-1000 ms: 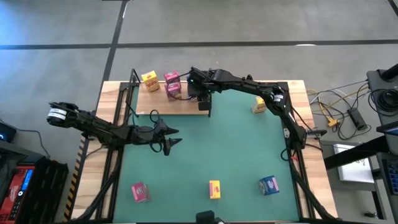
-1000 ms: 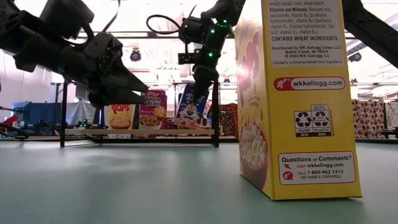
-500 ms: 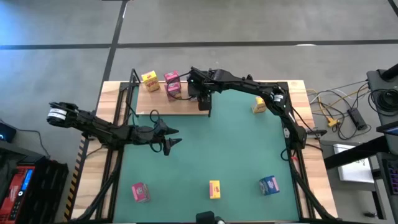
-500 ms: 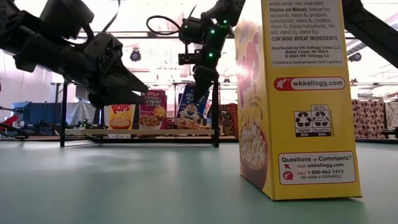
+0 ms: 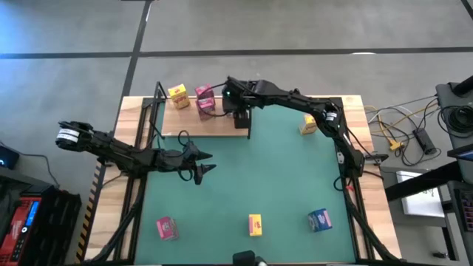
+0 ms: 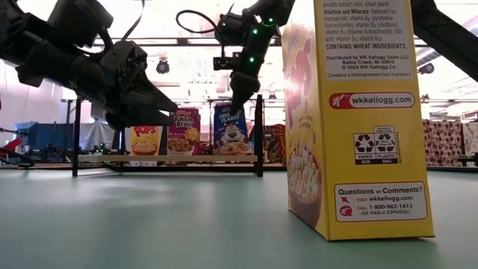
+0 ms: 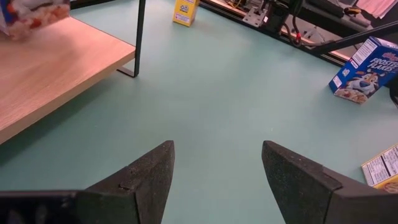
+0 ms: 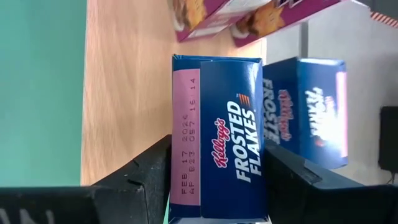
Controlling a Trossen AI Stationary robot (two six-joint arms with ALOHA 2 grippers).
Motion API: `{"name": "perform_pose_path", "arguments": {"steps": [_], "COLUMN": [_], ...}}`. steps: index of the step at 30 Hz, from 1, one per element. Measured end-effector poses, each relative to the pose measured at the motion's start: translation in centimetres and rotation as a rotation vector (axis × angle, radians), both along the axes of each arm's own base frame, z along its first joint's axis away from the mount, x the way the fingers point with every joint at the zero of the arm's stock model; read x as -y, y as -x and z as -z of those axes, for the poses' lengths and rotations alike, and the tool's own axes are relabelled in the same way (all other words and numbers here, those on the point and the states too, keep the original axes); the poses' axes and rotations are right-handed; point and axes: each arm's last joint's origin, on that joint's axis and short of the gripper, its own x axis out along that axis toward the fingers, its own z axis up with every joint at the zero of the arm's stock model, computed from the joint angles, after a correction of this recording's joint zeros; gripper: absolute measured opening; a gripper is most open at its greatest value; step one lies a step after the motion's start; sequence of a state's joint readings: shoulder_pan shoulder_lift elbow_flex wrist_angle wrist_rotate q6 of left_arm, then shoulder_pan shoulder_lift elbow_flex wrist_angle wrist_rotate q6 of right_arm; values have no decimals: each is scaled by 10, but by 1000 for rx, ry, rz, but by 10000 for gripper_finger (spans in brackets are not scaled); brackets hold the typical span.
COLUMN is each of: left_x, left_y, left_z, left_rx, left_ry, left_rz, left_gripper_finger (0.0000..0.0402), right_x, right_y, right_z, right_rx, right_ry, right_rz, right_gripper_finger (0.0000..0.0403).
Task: Stack cereal on shelf
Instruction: Put the top blue cereal box on the shelf aligned with the other blue cereal box
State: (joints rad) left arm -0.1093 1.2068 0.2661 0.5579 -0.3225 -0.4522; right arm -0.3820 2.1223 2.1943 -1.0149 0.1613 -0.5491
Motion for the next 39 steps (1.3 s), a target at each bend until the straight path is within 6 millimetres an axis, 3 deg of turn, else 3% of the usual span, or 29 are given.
{"name": "perform_pose_path", "arguments": {"steps": [9,15,31,39], "left_x": [0,0,0,0], "left_y": [0,0,0,0], "left_z": [0,0,0,0], "left_rx": [1,1,2,2], "left_ry": [0,0,0,0], "left_rz": [0,0,0,0], "left_gripper_finger": [227,227,227,227], "right_x": [0,-3,2,3], "right_y": [0,-1,-13,-12], "right_z": [-7,-6,10,8], "right_rx": [35,84,101,84], "right_ry": [-16,-127,-118,-65], "right_rz": [29,14,30,51], "right_gripper_finger": [192,192,192,192]}}
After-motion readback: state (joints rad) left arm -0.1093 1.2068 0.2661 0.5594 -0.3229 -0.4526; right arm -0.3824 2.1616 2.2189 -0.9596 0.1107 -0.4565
